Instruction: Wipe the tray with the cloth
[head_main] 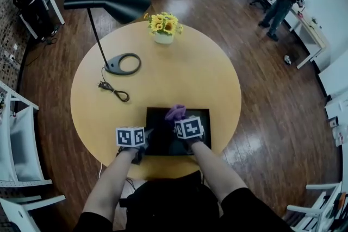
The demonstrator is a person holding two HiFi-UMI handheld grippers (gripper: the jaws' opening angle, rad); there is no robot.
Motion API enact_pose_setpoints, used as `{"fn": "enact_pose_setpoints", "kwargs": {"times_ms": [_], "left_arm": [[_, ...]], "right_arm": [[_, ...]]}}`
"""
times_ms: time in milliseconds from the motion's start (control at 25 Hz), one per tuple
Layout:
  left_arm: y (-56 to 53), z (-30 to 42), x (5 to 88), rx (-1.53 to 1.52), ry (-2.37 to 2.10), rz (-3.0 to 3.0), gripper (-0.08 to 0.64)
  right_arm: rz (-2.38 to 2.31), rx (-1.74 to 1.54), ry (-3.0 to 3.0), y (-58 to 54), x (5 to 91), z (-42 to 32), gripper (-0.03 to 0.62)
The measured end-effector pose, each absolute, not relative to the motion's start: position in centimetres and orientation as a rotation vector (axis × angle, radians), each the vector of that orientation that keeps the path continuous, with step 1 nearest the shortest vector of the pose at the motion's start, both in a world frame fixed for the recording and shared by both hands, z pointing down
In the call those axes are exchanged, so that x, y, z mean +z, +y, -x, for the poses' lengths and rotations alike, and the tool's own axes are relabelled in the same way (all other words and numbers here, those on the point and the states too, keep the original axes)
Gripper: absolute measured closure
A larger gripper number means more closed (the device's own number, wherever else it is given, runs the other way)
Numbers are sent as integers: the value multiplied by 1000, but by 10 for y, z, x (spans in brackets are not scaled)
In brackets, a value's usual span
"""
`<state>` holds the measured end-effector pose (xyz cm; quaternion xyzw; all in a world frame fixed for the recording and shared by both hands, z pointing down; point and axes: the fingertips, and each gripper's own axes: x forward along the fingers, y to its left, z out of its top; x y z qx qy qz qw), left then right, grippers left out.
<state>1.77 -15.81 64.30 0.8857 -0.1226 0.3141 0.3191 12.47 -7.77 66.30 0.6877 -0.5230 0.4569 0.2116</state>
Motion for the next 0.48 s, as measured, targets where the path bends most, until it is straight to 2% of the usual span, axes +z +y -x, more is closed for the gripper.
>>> {"fn": "enact_pose_setpoints", "kwargs": {"times_ms": [160, 280, 480], "left_arm": [[-158, -18, 642, 833, -331, -2342, 393], [-159, -18, 642, 835, -335, -2345, 393], [-159, -16, 643, 837, -343, -2339, 391]], "right_arm": [[-1853, 1163, -1478, -85, 654, -118, 482], [-1816, 1042, -1381, -65, 655, -144, 482], [-1867, 1089, -1304, -34, 658, -182, 482]]}}
